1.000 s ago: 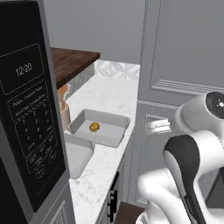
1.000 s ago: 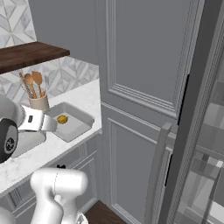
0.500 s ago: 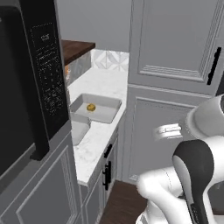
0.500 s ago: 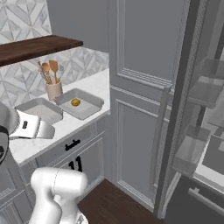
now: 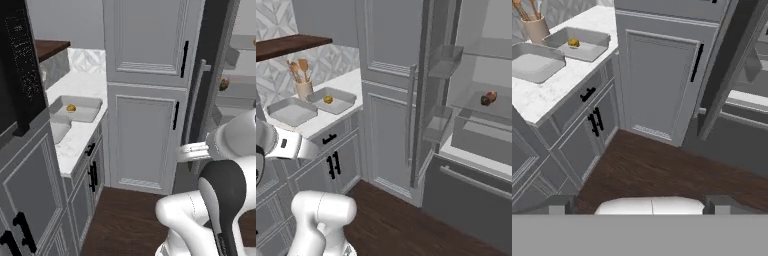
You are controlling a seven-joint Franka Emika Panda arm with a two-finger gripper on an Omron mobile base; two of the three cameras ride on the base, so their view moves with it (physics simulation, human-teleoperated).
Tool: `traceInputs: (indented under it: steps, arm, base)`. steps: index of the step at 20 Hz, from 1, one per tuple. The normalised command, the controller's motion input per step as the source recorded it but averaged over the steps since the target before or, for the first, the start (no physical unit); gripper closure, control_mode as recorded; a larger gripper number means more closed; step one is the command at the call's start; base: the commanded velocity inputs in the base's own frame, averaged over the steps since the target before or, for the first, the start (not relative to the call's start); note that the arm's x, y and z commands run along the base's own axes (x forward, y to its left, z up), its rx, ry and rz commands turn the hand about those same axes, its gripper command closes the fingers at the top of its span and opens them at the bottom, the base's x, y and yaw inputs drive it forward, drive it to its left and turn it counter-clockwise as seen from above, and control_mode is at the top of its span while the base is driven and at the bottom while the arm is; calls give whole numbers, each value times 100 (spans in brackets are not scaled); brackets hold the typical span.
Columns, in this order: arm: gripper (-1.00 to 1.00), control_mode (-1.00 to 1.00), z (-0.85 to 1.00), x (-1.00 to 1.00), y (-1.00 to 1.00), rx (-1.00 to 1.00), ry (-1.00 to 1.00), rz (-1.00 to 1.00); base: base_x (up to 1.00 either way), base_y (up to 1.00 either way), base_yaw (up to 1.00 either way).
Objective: Place one squash and one steak in each tupperware on the nearby counter, to pack two identical lunches.
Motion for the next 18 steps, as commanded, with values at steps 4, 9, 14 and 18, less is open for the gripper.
traceInputs:
  steps: [4,9,14,18]
  arm:
    - [-100,100,0,0,0,0,0,0]
    - [-100,100,0,0,0,0,0,0]
    - [-100,100,0,0,0,0,0,0]
    - [-100,100,0,0,0,0,0,0]
  base:
    - [-44,-51,-42]
    - [-17,-83,-35]
    - [-6,-98,-28]
    - [0,-66,-22]
